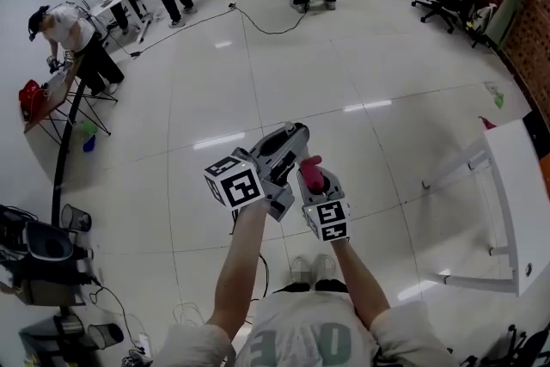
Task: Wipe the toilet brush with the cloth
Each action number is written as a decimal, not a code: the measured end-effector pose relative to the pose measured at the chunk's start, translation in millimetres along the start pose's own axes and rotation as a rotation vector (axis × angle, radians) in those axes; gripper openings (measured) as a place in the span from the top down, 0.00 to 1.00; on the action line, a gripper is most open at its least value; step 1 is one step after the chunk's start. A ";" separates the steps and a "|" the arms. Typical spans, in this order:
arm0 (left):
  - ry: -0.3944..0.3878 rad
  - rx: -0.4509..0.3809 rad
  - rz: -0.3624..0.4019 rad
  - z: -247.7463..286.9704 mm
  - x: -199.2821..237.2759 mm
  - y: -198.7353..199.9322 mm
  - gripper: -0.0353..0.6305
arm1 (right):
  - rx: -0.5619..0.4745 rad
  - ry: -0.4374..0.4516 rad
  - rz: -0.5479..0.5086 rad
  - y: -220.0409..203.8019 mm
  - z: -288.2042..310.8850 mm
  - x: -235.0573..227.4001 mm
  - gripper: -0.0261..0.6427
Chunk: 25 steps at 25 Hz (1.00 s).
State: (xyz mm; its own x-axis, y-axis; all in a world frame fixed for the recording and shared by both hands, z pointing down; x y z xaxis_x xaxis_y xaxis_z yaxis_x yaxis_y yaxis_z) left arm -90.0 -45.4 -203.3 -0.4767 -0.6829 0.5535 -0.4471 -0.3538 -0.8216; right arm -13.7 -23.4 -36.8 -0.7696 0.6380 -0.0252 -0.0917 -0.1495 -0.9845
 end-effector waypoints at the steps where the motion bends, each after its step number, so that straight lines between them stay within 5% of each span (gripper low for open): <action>1: -0.004 -0.006 -0.002 -0.7 -2.2 1.2 0.85 | 0.010 0.003 -0.004 -2.5 1.3 0.5 0.86; 11: -0.034 -0.039 -0.021 -12.8 -25.4 10.3 0.85 | 0.054 0.013 -0.020 -19.6 13.4 -2.5 0.86; 18: -0.082 -0.001 0.072 -12.0 -18.4 16.3 0.85 | 0.004 0.099 -0.003 -15.1 3.0 3.2 0.86; 23: -0.264 0.135 0.212 -18.8 -15.5 16.4 0.85 | -0.081 0.284 -0.041 22.7 -43.7 3.9 0.86; 25: -0.345 0.200 0.211 -23.9 -18.0 19.6 0.85 | -0.107 0.362 -0.129 44.8 -58.1 -1.7 0.86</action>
State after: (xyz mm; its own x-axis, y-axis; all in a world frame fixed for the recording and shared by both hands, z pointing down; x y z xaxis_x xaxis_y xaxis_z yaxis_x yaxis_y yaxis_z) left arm -108.3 -24.9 -226.1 -0.2464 -0.9144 0.3212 -0.1957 -0.2776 -0.9405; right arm 20.2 12.7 -91.0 -0.4820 0.8742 0.0590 -0.0920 0.0165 -0.9956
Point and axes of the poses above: the fingertips, and each gripper's own axes: z forward along the fingers, x to its left, y out of its top, the point moved 6 cm from there along -z, backward along the fingers, and after that the axes turned 1 degree about -z, right-handed, at the moved point
